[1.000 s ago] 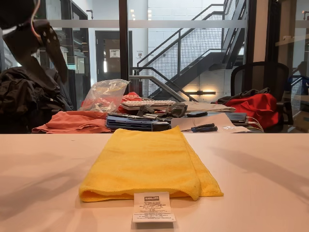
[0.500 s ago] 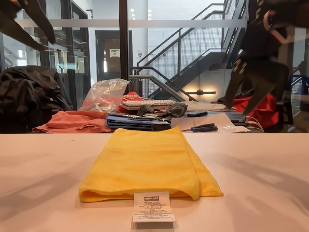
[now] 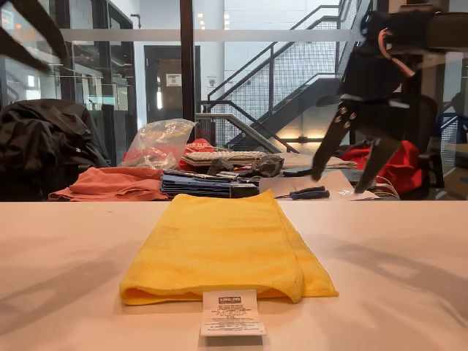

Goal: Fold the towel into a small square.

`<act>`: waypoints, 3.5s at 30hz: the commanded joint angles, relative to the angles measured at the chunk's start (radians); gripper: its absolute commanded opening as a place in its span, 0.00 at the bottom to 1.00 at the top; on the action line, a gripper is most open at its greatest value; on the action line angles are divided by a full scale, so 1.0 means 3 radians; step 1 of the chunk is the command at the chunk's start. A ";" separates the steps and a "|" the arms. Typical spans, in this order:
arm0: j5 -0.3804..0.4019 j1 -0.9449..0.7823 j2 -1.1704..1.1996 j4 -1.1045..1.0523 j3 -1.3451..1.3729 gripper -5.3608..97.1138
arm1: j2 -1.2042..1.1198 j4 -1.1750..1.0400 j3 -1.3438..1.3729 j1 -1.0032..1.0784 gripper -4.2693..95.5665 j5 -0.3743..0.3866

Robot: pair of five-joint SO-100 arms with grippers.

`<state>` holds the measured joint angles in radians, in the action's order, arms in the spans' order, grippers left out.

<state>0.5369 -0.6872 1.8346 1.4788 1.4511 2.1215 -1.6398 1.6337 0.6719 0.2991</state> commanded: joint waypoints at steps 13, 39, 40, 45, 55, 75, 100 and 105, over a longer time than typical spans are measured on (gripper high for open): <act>0.0005 0.0915 0.0450 -0.0005 -0.0082 0.29 | -0.1345 0.1094 0.0726 0.1038 0.14 -0.0271; 0.0005 0.1053 0.0440 -0.0010 -0.0097 0.29 | -0.1744 0.1391 0.0946 0.0869 0.14 -0.0281; 0.0005 0.1053 0.0445 -0.0010 -0.0097 0.29 | -0.1749 0.1447 0.0956 0.0900 0.14 -0.0271; 0.0005 0.1079 0.0470 -0.0010 -0.0102 0.29 | -0.2127 0.1703 0.0936 0.1043 0.13 -0.0291; 0.0000 0.1104 0.0660 0.0327 -0.0859 0.29 | -0.2439 0.0803 0.0235 0.1370 0.01 -0.0256; -0.0041 0.1744 0.0220 0.0419 -0.1401 0.29 | -0.0695 -0.0112 -0.0537 0.2577 0.03 0.0409; -0.0046 0.1779 0.0107 0.0445 -0.1396 0.29 | -0.2010 0.2132 -0.1232 -0.0445 0.03 0.0741; -0.0046 0.1779 0.0107 0.0465 -0.1401 0.29 | -0.2470 0.2311 -0.1237 -0.0762 0.03 0.0782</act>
<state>0.5231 -0.1595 1.8454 1.6183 1.0554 1.3698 -0.9557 1.2901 0.4571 0.5323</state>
